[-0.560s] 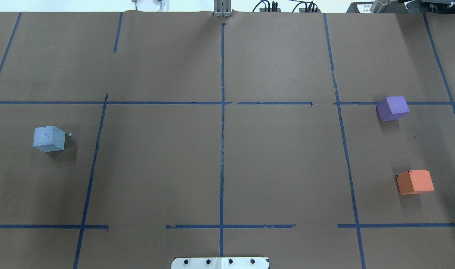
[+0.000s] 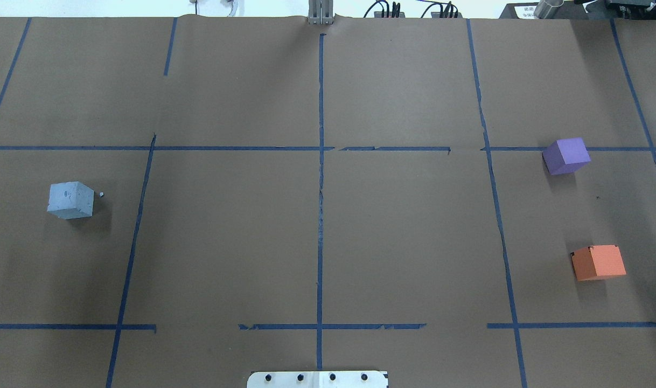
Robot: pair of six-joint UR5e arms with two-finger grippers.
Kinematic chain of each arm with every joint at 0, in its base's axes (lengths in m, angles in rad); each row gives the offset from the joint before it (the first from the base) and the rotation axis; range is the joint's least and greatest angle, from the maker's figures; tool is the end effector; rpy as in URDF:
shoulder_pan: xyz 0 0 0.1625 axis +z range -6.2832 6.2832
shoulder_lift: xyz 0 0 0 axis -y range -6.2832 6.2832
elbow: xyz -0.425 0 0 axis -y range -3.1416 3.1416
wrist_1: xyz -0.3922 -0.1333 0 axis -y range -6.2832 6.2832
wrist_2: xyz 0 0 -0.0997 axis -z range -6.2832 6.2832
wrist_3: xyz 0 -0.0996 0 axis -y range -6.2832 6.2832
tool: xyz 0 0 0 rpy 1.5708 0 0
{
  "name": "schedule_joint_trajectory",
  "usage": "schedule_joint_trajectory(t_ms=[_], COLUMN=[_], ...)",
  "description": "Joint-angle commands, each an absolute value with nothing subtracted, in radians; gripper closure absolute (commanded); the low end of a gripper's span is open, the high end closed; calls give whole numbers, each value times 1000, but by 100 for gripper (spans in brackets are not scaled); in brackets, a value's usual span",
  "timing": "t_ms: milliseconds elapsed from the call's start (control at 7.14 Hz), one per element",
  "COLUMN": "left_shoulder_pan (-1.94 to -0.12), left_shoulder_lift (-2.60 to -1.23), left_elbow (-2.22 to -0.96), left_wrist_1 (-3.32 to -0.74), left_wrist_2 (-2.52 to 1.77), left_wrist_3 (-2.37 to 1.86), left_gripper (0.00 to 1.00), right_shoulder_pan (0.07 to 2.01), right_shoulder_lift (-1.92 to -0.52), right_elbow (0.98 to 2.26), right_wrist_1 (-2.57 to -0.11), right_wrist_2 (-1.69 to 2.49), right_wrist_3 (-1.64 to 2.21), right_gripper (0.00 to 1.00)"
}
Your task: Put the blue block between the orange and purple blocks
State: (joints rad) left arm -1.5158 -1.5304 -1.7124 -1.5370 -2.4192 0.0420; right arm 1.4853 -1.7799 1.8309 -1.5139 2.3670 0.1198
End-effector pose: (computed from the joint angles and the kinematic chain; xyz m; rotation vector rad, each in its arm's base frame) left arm -0.0323 -0.4794 0.6065 0.0578 0.8490 0.1197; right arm 0.0269 -0.4139 0.6168 0.0201 -0.8016 -0.0105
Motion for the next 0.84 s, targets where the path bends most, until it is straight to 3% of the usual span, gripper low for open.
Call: schedule_joint_trajectory(t_ms=[0,700], left_shoulder_pan=[-1514,-1412], left_shoulder_lift=[-1525,-1532], left_elbow=[-1718,-1720], left_wrist_1=[-1555,-1606], left_wrist_2=[-2419,-2419], left_wrist_3=[40,-114], left_gripper=[0,0], right_shoulder_pan=[1486,1482], right_shoulder_lift=[-1795,-1806], right_elbow=[1825,1827], right_wrist_1=[-1502,-1500], right_wrist_2=[2368,2378], right_wrist_3=[120,132], right_gripper=[0,0])
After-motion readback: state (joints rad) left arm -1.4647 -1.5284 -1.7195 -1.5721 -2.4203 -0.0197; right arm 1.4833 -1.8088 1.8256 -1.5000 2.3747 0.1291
